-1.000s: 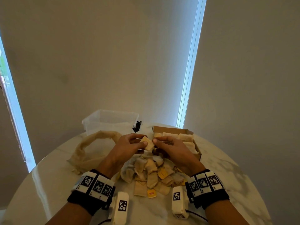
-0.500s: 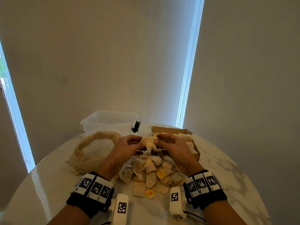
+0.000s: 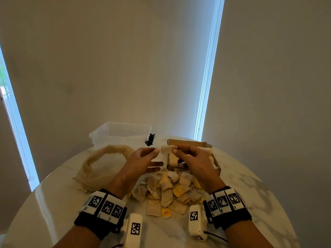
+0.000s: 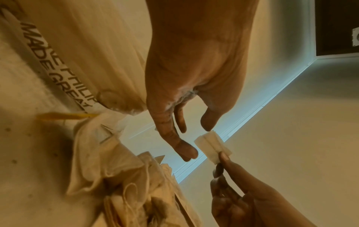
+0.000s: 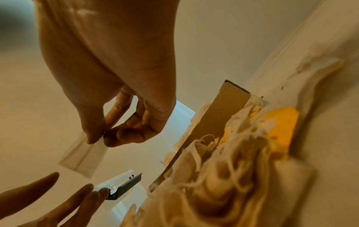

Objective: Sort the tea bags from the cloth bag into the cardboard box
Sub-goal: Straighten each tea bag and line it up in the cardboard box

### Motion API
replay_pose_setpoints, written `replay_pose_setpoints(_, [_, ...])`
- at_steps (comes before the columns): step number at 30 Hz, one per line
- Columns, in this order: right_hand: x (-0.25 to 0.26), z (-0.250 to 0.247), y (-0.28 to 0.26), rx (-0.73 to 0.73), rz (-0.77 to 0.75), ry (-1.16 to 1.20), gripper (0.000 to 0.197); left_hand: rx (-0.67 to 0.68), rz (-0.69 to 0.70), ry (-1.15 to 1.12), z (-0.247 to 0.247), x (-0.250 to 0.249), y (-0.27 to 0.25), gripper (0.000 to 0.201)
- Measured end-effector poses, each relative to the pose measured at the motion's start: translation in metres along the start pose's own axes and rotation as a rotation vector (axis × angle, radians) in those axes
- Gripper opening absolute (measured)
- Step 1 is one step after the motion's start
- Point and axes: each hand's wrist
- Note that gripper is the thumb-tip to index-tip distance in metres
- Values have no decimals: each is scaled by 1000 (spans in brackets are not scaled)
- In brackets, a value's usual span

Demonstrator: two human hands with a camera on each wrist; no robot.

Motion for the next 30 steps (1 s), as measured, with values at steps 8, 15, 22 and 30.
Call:
replay_pose_setpoints(8, [1, 0, -4, 83, -39, -47, 16, 100, -42, 47, 1, -5, -4, 47])
replay_pose_setpoints(15, [0, -2, -2, 137, 30, -157, 19, 17, 46, 80, -6, -4, -2, 27])
replay_pose_setpoints(22, [-1, 6, 2, 160, 84, -19, 24, 64, 57, 133, -6, -6, -4, 28])
replay_pose_setpoints(30, [-6, 6, 3, 178, 147, 88, 21, 162, 34, 141, -2, -11, -5, 44])
Point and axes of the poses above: each hand's wrist, its own y-axis towards the middle knuckle, its own z-axis out of the palm, x = y × z, and after that the axes turned 13 degrees about z, right-handed
